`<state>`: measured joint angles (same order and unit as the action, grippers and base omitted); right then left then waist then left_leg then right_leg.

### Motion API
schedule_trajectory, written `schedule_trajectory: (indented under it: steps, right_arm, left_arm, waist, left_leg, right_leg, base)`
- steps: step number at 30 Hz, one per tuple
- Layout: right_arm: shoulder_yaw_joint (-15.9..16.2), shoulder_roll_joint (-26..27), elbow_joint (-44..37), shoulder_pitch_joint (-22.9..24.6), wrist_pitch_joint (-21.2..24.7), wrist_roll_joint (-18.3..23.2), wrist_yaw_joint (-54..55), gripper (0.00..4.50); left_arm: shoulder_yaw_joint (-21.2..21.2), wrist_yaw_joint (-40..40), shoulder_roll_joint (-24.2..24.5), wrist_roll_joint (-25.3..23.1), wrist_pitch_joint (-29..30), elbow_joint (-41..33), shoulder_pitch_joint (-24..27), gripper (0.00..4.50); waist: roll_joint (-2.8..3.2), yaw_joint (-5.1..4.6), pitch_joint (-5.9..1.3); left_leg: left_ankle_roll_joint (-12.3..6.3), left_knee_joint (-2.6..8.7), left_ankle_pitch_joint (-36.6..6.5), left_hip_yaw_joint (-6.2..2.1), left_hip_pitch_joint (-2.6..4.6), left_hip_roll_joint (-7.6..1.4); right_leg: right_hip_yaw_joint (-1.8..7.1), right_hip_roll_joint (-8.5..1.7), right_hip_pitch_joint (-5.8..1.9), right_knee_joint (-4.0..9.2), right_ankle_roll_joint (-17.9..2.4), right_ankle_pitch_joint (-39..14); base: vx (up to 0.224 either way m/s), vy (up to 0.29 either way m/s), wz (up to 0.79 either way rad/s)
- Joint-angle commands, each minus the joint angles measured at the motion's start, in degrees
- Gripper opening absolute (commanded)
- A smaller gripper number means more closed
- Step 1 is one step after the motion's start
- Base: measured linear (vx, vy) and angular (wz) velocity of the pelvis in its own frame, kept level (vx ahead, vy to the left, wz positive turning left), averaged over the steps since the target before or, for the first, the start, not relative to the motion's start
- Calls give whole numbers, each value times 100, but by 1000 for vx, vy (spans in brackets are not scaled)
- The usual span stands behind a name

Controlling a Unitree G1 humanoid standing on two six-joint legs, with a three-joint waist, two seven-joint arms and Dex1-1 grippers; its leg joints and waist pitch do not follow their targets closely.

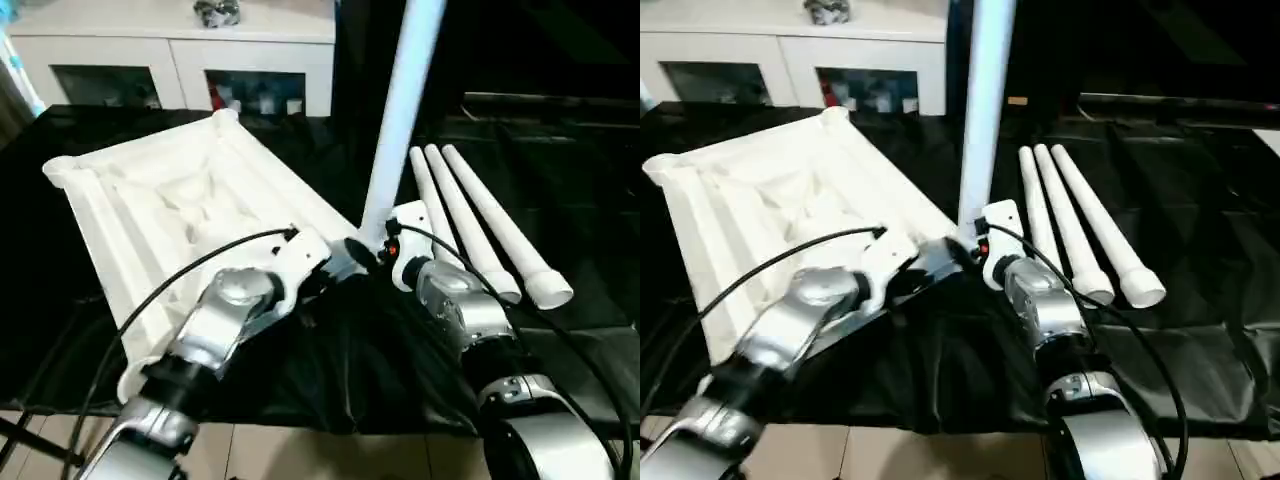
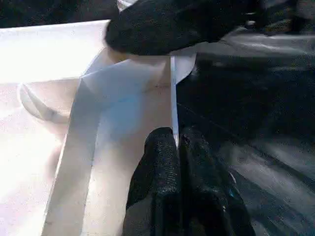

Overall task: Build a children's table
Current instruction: Rotate leg to tighten

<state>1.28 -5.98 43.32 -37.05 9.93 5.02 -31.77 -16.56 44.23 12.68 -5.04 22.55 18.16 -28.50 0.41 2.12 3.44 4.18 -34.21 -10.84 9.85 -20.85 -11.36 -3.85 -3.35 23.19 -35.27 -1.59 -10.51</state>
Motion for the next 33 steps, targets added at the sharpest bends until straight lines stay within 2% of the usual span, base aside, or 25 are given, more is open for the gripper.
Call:
schedule_trajectory:
  steps: [1, 3, 4, 5, 7, 8, 10, 12, 13, 14, 16, 20, 21, 24, 28, 31, 33]
  right_arm:
    - [418, -24, -100, 125, -81, -79, -486, 377]
    - [487, -186, -204, 180, -127, -103, -770, 377]
    - [593, -428, -445, 282, -149, -49, -1315, 377]
    - [639, -541, -565, 333, -128, -30, -1585, 377]
    - [657, -589, -614, 354, -120, -32, -1703, 377]
    - [736, -768, -824, 442, -46, 37, -2129, 377]
    - [864, -1034, -1129, 571, -6, 155, -2686, 377]
    - [957, -1313, -1456, 705, -80, 307, -3226, 377]
    - [963, -1358, -1523, 734, -105, 336, -3319, 377]
    - [976, -1400, -1575, 761, -104, 361, -3423, 377]
    - [1022, -1455, -1640, 799, -81, 390, -3610, 377]
    - [1188, -1546, -1767, 887, -92, 357, -3983, 342]
    - [1214, -1555, -1804, 906, -68, 361, -4020, 323]
    - [1280, -1572, -1918, 961, 18, 392, -4085, 309]
    - [1298, -1524, -1909, 999, 17, 376, -4029, 282]
    - [1221, -1285, -1618, 949, -155, 199, -3470, 277]
    - [1060, -979, -1208, 820, -335, 3, -2633, 276]
  left_arm:
    - [-163, 488, -114, 496, -393, -505, 11, 0]
    - [-138, 670, -27, 580, -391, -585, 48, 0]
    - [-130, 967, 127, 680, -515, -629, 96, 0]
    - [-125, 1125, 193, 731, -639, -655, 130, 0]
    - [-118, 1197, 217, 750, -690, -675, 149, 0]
    - [-107, 1416, 307, 828, -702, -723, 184, 0]
    - [-132, 1702, 478, 906, -644, -784, 224, 0]
    - [-219, 2053, 725, 924, -641, -801, 246, 0]
    - [-237, 2149, 786, 940, -651, -807, 247, 0]
    - [-255, 2250, 852, 954, -683, -807, 245, 0]
    - [-262, 2345, 914, 961, -726, -795, 242, 0]
    - [-257, 2521, 1042, 935, -796, -718, 222, 0]
    - [-249, 2533, 1049, 940, -796, -711, 222, 0]
    - [-245, 2560, 1075, 953, -793, -699, 216, 0]
    - [-203, 2441, 1024, 959, -791, -667, 202, 0]
    - [-71, 1836, 762, 792, -729, -500, 118, 0]
    - [36, 1262, 508, 630, -645, -321, 8, 0]
  waist:
    - [-14, 37, -418]
    - [3, 28, -419]
    - [14, 31, -413]
    - [-6, 38, -419]
    - [-7, 51, -427]
    - [-46, 50, -417]
    - [-41, 95, -414]
    - [-37, 139, -417]
    - [-76, 147, -420]
    - [-50, 167, -410]
    - [-42, 170, -404]
    - [-25, 183, -405]
    - [19, 193, -406]
    - [-12, 223, -417]
    - [-53, 251, -414]
    - [-81, 244, -413]
    - [-83, 224, -400]
  left_leg:
    - [-374, 332, -720, -21, 9, -166]
    - [-376, 333, -674, -22, 10, -160]
    - [-373, 337, -705, -28, 9, -161]
    - [-396, 324, -736, -22, 0, -152]
    - [-428, 326, -711, -26, 9, -169]
    - [-457, 330, -691, -20, 2, -164]
    - [-485, 327, -688, -22, 7, -173]
    - [-530, 325, -640, -15, 20, -183]
    - [-549, 319, -635, -6, 19, -185]
    - [-539, 327, -646, -12, 20, -189]
    - [-491, 330, -743, -8, 42, -196]
    - [-408, 336, -826, -7, 52, -195]
    - [-398, 336, -812, -15, 48, -195]
    - [-387, 338, -735, -18, 32, -195]
    - [-376, 339, -717, -13, 26, -190]
    - [-350, 335, -661, -9, 19, -183]
    - [-265, 342, -726, -10, 26, -178]
  right_leg:
    - [279, -441, -356, 405, -1306, -880]
    - [279, -429, -353, 399, -1333, -817]
    - [276, -430, -359, 405, -1328, -853]
    - [279, -428, -371, 404, -1308, -873]
    - [284, -430, -366, 396, -1308, -802]
    - [277, -425, -362, 403, -1335, -808]
    - [279, -431, -375, 399, -1290, -891]
    - [279, -424, -351, 398, -1283, -872]
    - [283, -421, -348, 389, -1278, -849]
    - [279, -429, -336, 390, -1276, -922]
    - [277, -430, -313, 406, -1288, -1051]
    - [284, -420, -309, 404, -1288, -1046]
    - [283, -423, -311, 399, -1290, -1026]
    - [282, -425, -332, 386, -1285, -887]
    - [279, -431, -328, 392, -1247, -986]
    - [282, -433, -323, 397, -1186, -1060]
    - [281, -444, -307, 426, -1128, -1288]
  base:
    - [0, 0, 0]
    - [0, 0, 0]
    - [0, 0, 0]
    - [0, 0, 0]
    - [0, 0, 0]
    - [0, 0, 0]
    - [0, 0, 0]
    - [0, 0, 0]
    - [0, 0, 0]
    - [0, 0, 0]
    - [0, 0, 0]
    - [0, 0, 0]
    - [0, 0, 0]
    - [0, 0, 0]
    - [0, 0, 0]
    - [0, 0, 0]
    - [0, 0, 0]
